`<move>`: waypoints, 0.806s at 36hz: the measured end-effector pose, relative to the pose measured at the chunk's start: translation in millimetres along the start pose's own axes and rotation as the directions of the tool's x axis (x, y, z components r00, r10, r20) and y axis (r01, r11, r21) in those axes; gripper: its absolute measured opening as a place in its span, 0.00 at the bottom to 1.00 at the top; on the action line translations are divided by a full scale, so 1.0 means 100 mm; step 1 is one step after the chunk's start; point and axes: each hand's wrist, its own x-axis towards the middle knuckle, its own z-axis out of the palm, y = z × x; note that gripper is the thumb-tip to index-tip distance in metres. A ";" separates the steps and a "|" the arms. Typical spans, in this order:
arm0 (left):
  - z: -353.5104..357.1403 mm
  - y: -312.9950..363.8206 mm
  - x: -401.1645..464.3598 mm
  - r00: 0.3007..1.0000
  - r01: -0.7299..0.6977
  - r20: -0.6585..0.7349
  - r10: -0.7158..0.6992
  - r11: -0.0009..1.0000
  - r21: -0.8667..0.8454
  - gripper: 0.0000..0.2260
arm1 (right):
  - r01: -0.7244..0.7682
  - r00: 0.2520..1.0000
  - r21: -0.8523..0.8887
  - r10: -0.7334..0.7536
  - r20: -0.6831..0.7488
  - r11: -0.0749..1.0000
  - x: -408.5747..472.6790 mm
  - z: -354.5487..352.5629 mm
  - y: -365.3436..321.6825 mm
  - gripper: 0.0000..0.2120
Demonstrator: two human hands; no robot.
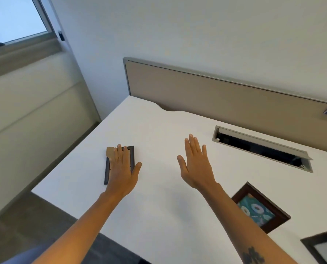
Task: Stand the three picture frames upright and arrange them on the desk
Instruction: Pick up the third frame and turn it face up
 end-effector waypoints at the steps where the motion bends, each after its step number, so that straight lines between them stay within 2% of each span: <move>1: 0.00 -0.06 -0.01 1.000 -0.006 0.000 0.006 1.000 -0.009 0.35 | 0.010 1.000 0.004 -0.010 0.015 1.000 0.03 0.09 -0.06 0.34; 6: 0.00 -0.39 -0.01 0.999 0.036 0.029 -0.035 0.999 -0.031 0.33 | 0.069 0.993 -0.003 -0.068 0.100 0.998 0.17 0.55 -0.37 0.35; 17: 0.19 -1.06 0.02 0.987 0.156 0.040 -0.158 0.986 0.053 0.37 | 0.132 0.954 0.016 -0.132 0.271 0.991 0.39 1.27 -0.99 0.36; 20: 0.24 -1.16 0.02 0.971 0.230 0.058 -0.232 0.973 0.034 0.37 | 0.063 0.945 0.095 -0.090 0.315 0.993 0.40 1.40 -1.10 0.36; 24: 0.26 -1.22 0.04 0.913 0.407 0.019 -0.407 0.913 0.021 0.38 | -0.088 0.930 0.127 0.036 0.365 0.988 0.41 1.56 -1.24 0.37; 29: 0.31 -1.23 0.05 0.885 0.462 0.052 -0.463 0.886 0.031 0.39 | -0.281 0.872 0.213 0.156 0.465 0.936 0.38 1.74 -1.34 0.39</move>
